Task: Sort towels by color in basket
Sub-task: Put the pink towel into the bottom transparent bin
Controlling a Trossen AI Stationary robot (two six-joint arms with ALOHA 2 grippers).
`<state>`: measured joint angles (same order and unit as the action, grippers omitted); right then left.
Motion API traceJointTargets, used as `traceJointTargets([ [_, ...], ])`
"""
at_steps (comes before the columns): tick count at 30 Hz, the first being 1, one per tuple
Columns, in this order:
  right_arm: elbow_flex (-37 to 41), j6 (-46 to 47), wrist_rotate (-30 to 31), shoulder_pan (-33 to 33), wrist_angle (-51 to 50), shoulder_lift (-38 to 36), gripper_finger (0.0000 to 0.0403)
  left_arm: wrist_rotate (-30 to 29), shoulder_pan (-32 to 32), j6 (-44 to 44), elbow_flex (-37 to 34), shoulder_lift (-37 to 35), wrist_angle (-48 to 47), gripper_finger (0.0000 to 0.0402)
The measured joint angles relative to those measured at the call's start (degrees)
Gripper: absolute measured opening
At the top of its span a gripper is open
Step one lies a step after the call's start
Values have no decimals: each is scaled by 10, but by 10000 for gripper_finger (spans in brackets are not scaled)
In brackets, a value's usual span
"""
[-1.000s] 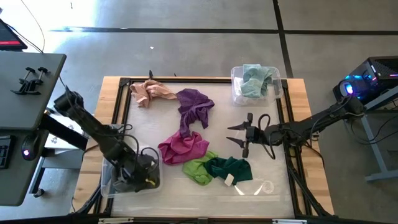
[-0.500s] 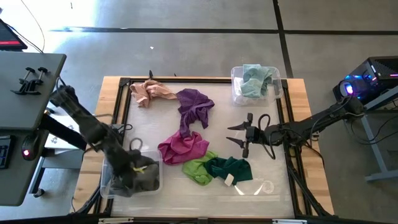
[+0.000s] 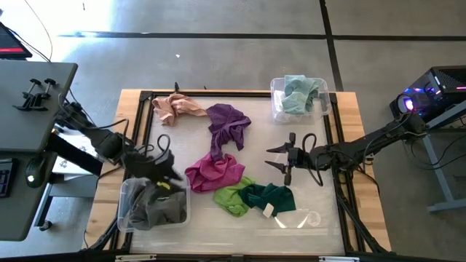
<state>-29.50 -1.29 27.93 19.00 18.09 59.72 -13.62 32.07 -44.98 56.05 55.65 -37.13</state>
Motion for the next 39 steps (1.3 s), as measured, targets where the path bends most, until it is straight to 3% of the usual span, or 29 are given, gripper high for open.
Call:
traceJointTargets([
  [4,0,4,-1,0,5,0,180,-132,-22,205,0,36,132,182],
  [6,0,17,-6,0,11,0,181,-150,-43,283,0,59,192,182],
  [11,0,8,-59,6,20,20,181,-40,-107,420,-2,130,293,182],
  [15,0,-56,-60,12,77,52,181,53,-143,473,-46,202,559,182],
  [18,0,-62,-62,2,150,85,185,38,-157,485,-69,256,670,182],
  [20,0,-62,-71,-9,176,109,194,-18,-164,499,-72,271,667,182],
  [24,-5,-38,-104,-37,196,167,231,-188,-174,480,-84,270,639,182],
  [29,-61,-5,-164,-71,162,254,267,-350,-167,428,-103,226,555,181],
  [32,-128,0,-200,-83,100,314,268,-375,-161,366,-114,182,442,181],
  [39,-325,-2,-201,-93,-123,455,243,-381,-138,190,-113,117,224,181],
])
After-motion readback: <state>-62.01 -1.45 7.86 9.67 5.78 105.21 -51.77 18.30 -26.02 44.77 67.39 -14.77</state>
